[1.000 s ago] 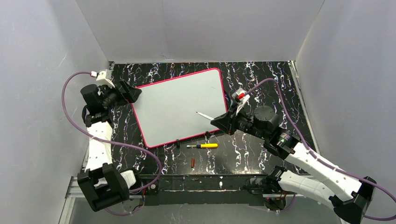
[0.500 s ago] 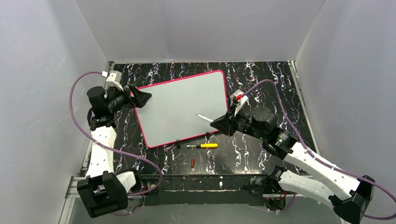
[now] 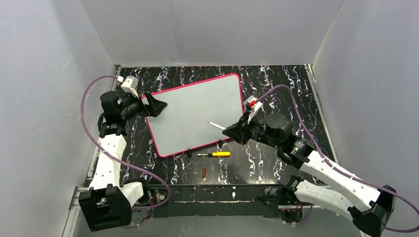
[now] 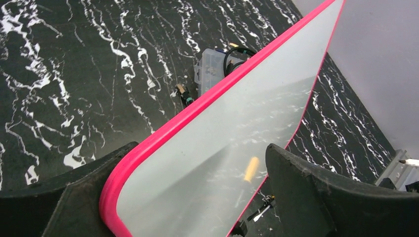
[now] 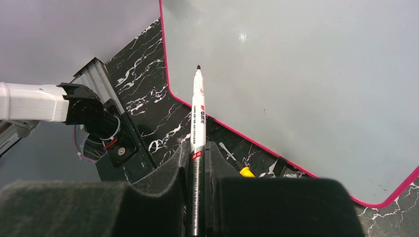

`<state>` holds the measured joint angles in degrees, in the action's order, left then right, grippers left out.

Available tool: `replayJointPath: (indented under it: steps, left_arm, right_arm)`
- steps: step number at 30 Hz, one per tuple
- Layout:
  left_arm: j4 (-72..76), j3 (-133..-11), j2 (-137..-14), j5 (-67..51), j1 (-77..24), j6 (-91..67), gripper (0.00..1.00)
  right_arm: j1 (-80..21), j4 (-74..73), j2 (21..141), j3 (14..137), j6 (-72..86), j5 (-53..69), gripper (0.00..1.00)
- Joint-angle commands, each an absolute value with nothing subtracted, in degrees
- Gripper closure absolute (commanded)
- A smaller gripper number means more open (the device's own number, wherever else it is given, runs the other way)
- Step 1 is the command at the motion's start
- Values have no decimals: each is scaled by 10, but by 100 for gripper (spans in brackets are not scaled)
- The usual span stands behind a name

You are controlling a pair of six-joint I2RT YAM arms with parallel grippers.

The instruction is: Write a sentence on the whiteboard

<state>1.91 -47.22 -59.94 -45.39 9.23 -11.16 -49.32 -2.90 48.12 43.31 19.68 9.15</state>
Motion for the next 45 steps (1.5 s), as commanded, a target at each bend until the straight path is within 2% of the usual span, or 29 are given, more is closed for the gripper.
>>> replayJointPath:
  steps: [1,8,13,15,18,19,24,28,31,34,38,45]
  left_arm:
    - [-47,-475,-570,-419,87,-87,5]
    - [-93,-485,-528,-353,93,-75,2]
    - [-118,-476,-486,-276,102,-72,2]
    - [-114,-468,-461,-261,102,-73,8]
    - [-115,-467,-439,-249,101,-75,28]
    - [-114,-466,-436,-250,100,-75,31]
    - [-116,-460,-443,-219,100,-74,32]
    - [-117,-457,-444,-172,100,-85,27]
    - [-92,-455,-452,-204,100,-101,27]
    - [-70,-455,-460,-222,101,-110,31]
    - [-52,-457,-482,-242,101,-114,40]
    - [-30,-466,-517,-272,101,-113,46]
  right_arm:
    - [-497,-5,479,434,201,89,99]
    - [-502,31,502,440,197,76,99]
    - [-556,79,548,460,184,-23,99]
    - [-590,103,575,476,173,-82,99]
    - [-637,134,631,513,152,-144,99]
    - [-650,142,652,527,145,-161,99]
    - [-676,175,754,594,132,-190,99]
    - [-677,185,820,647,125,-180,99]
    - [-680,186,868,686,117,-175,99]
    - [-684,185,898,719,113,-182,99]
    - [-689,184,928,746,107,-203,99]
    - [-693,186,961,774,100,-228,99]
